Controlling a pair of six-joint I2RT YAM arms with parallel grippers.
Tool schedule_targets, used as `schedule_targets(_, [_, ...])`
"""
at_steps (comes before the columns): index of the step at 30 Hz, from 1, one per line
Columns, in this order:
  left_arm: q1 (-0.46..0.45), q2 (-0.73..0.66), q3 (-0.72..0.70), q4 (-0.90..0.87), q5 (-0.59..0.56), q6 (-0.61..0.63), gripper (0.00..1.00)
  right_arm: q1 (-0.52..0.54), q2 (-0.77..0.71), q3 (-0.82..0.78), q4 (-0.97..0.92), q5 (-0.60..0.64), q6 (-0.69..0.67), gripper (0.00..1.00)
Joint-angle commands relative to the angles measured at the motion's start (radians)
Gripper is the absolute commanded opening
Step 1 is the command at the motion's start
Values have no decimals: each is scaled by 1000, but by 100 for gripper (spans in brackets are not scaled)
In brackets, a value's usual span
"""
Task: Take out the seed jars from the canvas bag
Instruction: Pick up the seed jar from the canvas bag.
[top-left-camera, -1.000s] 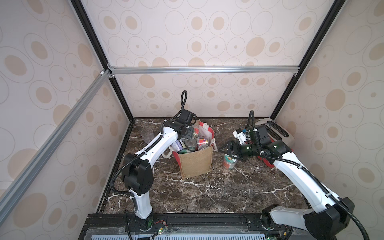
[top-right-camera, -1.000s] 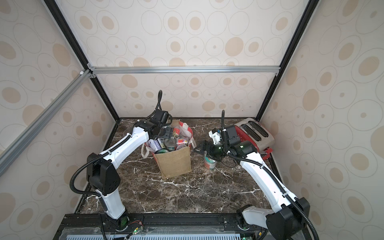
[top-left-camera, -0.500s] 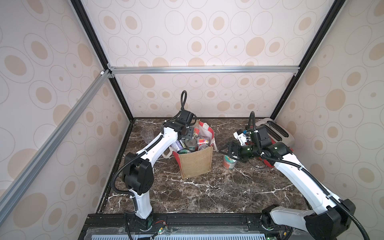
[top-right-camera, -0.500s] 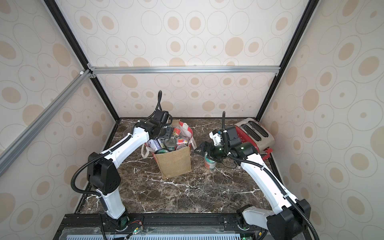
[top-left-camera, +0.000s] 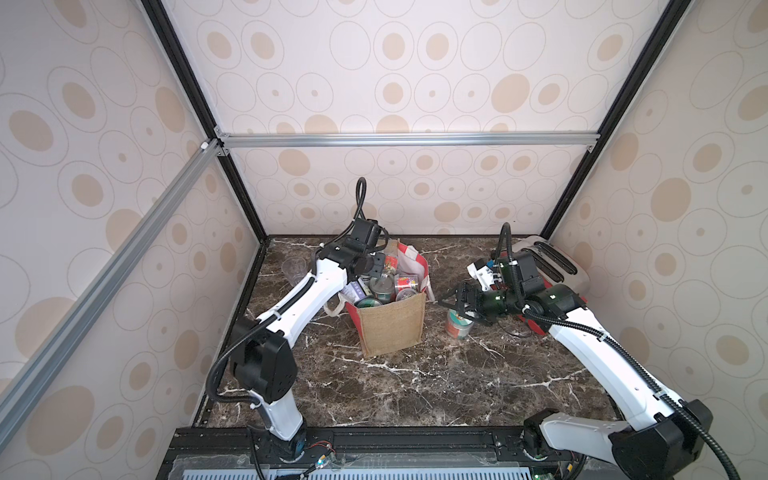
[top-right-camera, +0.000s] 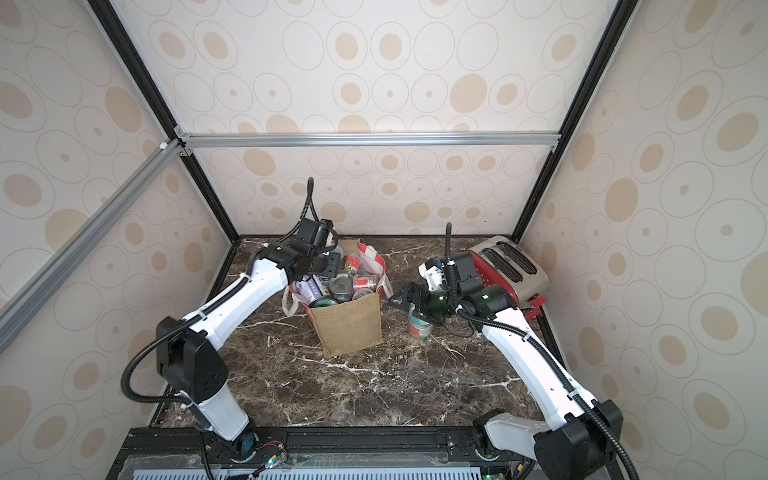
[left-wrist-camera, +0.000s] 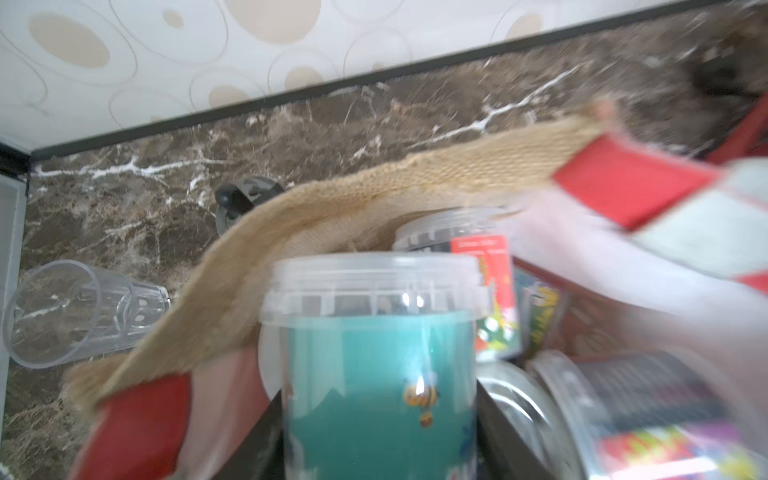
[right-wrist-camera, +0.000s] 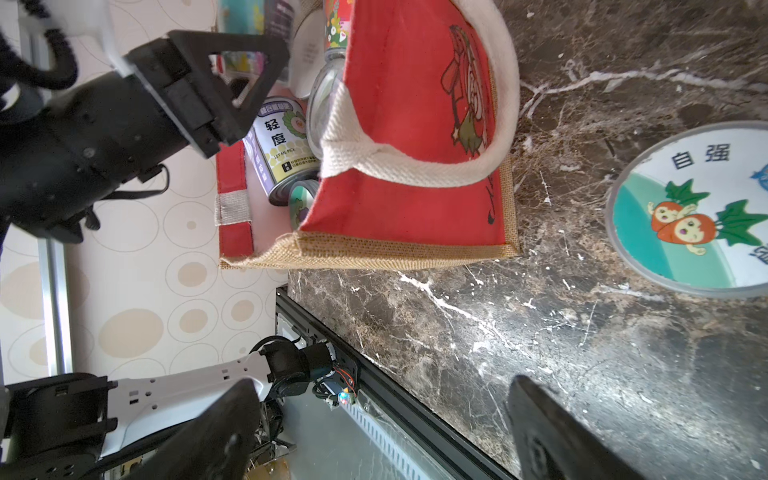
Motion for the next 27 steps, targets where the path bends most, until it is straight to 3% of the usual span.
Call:
schedule_targets(1, [-33, -148, -44, 126, 85, 61, 52, -10, 6, 40, 40, -27, 36, 96])
schedule_targets(12, [-197, -485, -427, 561, 243, 60, 54, -16, 34, 136, 155, -98, 133, 100])
schedule_targets(19, [-321, -481, -452, 603, 203, 54, 52, -16, 62, 175, 228, -143, 165, 100])
schedule_targets(27, [-382, -441, -444, 606, 194, 51, 51, -6, 75, 153, 343, -194, 225, 100])
